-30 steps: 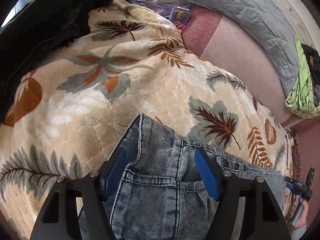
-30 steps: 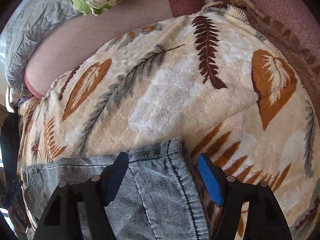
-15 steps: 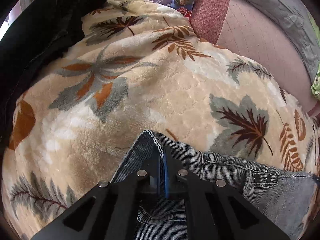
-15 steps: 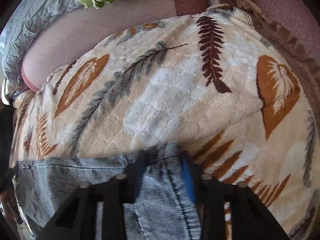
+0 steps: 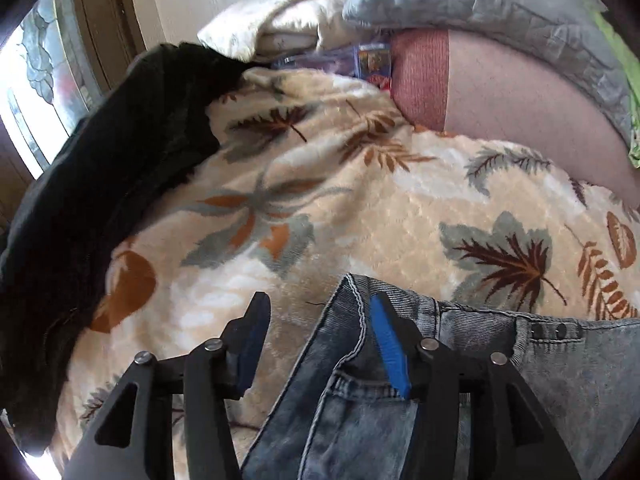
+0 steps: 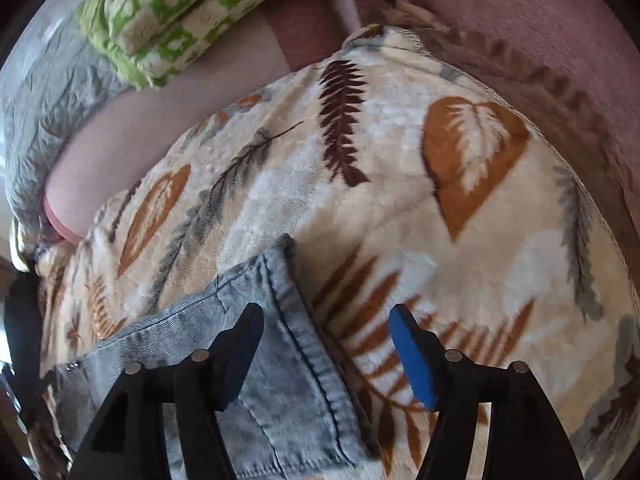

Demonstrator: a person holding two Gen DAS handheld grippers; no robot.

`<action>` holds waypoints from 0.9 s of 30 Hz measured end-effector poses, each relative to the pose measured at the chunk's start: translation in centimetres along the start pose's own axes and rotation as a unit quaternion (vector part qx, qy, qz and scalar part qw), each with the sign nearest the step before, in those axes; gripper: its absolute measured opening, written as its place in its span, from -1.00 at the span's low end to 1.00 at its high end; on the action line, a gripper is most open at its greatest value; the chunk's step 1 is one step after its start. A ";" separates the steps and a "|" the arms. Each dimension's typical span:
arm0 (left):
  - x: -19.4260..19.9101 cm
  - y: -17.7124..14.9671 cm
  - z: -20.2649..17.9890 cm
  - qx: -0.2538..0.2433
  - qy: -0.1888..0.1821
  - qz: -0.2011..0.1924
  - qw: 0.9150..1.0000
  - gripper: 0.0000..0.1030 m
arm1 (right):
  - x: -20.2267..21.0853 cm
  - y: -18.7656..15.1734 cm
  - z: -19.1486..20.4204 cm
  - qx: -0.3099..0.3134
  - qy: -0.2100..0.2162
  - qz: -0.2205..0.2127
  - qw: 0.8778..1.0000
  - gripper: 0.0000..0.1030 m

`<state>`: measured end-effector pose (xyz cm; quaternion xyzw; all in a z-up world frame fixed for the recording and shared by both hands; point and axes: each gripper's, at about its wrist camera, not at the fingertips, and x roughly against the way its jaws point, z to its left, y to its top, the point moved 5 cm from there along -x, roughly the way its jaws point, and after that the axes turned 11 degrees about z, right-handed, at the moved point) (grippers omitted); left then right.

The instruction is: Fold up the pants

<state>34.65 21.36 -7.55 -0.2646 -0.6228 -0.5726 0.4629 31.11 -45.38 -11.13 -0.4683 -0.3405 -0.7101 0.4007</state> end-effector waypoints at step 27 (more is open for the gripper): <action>7.0 -10.8 -0.5 -0.109 0.020 -0.005 0.994 0.70 | 7.0 -13.4 -3.0 0.028 -0.031 -0.002 0.999 0.32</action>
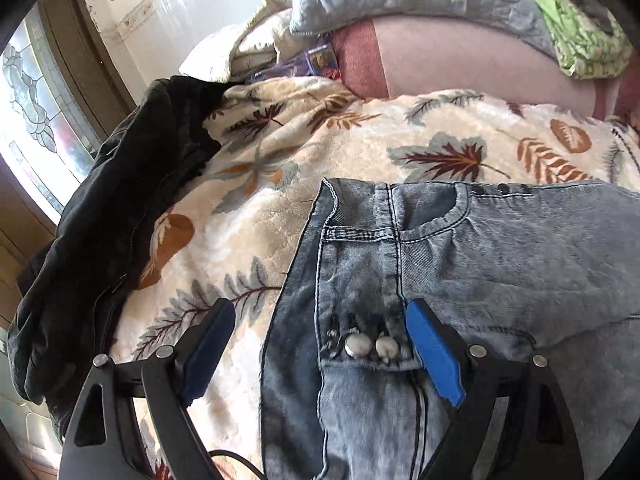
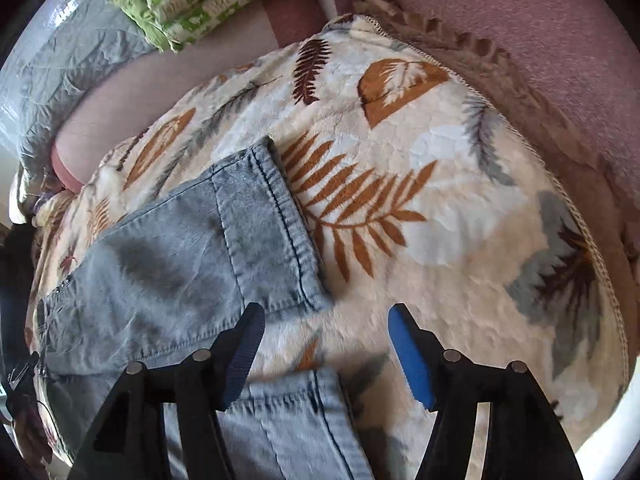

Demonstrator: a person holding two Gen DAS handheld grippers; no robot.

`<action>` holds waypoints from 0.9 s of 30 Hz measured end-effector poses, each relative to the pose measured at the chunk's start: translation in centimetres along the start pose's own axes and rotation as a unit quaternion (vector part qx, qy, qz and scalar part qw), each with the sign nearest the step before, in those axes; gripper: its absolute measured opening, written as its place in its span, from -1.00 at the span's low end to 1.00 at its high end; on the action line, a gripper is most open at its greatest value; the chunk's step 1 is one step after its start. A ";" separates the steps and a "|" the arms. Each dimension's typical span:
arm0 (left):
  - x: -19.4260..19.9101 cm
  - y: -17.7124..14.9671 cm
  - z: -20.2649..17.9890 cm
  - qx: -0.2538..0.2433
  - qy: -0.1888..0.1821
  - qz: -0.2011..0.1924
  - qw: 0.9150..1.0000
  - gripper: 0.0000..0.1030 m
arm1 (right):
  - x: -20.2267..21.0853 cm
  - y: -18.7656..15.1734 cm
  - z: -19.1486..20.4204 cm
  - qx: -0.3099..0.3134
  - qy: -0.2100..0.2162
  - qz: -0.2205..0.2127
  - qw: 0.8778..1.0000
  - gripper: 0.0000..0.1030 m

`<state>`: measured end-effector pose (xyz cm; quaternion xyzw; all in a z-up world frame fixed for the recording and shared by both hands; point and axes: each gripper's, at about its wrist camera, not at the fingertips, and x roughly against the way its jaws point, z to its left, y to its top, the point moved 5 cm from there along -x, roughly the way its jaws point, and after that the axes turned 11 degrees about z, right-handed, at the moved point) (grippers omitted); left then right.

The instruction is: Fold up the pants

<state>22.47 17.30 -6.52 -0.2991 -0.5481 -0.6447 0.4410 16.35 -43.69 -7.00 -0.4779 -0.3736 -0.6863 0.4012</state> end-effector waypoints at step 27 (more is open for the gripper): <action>2.0 -9.6 -2.2 -0.010 -0.069 0.053 0.996 0.70 | -2.4 -13.0 -3.3 0.093 -0.098 0.089 0.987 -0.65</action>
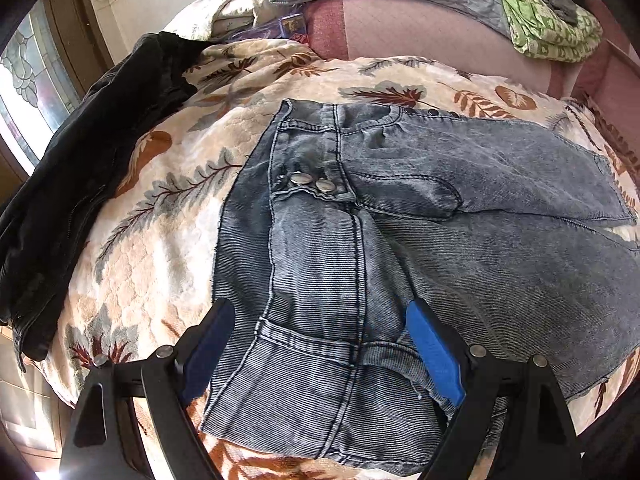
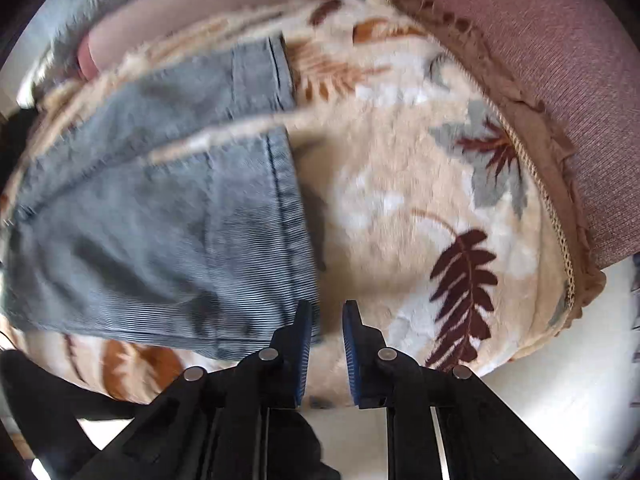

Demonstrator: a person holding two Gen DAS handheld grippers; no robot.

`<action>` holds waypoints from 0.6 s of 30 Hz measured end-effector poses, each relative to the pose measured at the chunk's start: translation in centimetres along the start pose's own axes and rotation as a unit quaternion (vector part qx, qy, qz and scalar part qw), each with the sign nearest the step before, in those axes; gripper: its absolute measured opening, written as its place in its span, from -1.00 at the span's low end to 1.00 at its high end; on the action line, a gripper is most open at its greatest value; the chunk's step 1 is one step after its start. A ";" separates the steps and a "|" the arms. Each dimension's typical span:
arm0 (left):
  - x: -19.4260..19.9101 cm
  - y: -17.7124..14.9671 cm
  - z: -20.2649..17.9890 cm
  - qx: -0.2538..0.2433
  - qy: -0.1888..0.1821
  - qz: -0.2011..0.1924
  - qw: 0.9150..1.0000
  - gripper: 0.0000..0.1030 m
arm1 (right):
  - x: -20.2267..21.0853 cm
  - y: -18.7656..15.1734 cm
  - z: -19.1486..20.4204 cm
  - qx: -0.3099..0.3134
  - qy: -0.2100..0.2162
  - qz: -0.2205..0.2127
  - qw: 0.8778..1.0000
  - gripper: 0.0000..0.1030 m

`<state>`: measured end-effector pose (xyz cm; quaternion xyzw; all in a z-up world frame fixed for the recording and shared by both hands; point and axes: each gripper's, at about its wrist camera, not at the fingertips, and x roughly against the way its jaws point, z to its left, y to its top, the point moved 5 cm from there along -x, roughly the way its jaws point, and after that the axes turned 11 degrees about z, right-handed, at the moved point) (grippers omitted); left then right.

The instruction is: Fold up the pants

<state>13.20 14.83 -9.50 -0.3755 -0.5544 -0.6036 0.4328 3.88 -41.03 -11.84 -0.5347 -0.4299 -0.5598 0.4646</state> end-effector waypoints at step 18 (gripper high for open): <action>-1.8 0.4 0.4 0.027 -0.040 0.036 0.998 0.70 | 0.6 11.0 3.6 -0.003 0.003 -0.058 0.998 -0.73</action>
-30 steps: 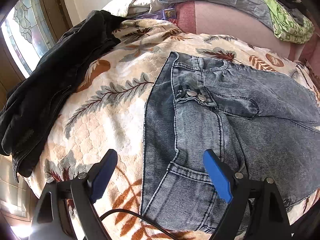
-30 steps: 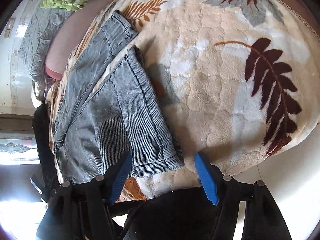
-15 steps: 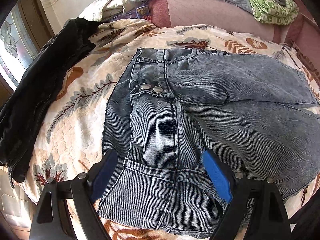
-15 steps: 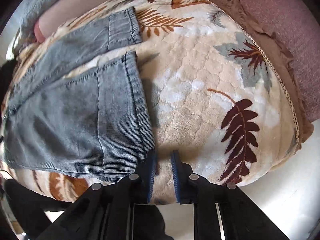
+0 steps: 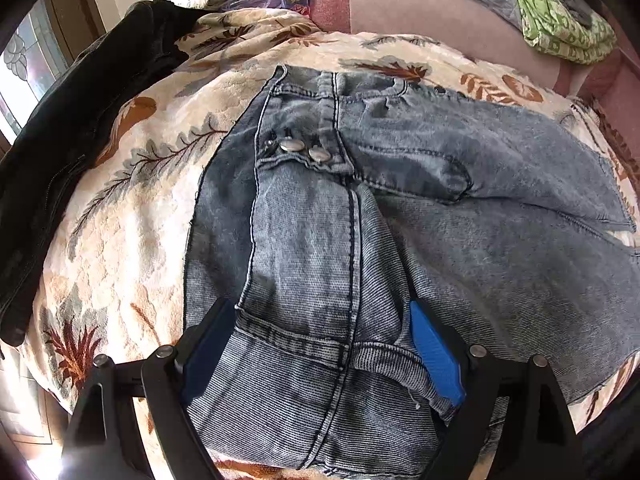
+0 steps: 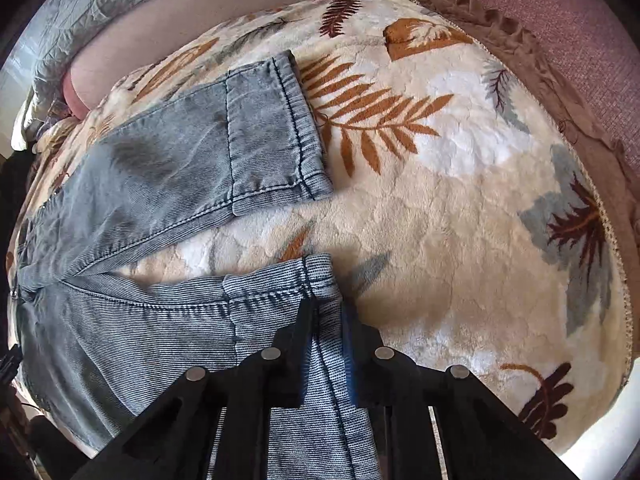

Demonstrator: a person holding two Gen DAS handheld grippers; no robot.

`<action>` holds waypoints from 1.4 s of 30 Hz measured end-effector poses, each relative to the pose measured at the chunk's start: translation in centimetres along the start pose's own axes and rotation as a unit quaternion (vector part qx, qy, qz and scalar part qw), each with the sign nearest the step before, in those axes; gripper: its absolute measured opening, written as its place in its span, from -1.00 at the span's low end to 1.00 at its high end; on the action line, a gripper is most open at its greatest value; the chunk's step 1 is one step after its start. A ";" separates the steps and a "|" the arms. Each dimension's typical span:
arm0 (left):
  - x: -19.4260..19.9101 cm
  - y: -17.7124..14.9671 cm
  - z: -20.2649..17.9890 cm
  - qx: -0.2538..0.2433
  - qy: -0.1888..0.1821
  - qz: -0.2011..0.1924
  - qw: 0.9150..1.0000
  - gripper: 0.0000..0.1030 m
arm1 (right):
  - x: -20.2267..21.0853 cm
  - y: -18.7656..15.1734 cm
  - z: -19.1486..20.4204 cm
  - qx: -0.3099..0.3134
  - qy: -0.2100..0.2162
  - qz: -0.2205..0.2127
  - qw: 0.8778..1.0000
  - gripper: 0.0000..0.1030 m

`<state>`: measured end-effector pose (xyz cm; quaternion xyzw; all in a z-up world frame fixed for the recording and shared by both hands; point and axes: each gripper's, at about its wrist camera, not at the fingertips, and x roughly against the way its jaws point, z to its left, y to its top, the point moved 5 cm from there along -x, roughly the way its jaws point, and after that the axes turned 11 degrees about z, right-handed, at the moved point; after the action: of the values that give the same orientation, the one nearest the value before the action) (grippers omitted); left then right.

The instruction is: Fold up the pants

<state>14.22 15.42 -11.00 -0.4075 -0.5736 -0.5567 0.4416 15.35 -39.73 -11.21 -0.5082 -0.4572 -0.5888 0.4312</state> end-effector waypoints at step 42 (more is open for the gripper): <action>-6.1 25.0 4.4 0.114 -0.067 -0.001 0.991 -0.95 | -0.6 21.3 2.4 -0.026 0.080 -0.037 0.996 -0.66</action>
<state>39.64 21.13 -9.88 -0.3904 -0.6617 -0.4594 0.4457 36.67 -41.80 -9.49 -0.4535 -0.4245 -0.6543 0.4313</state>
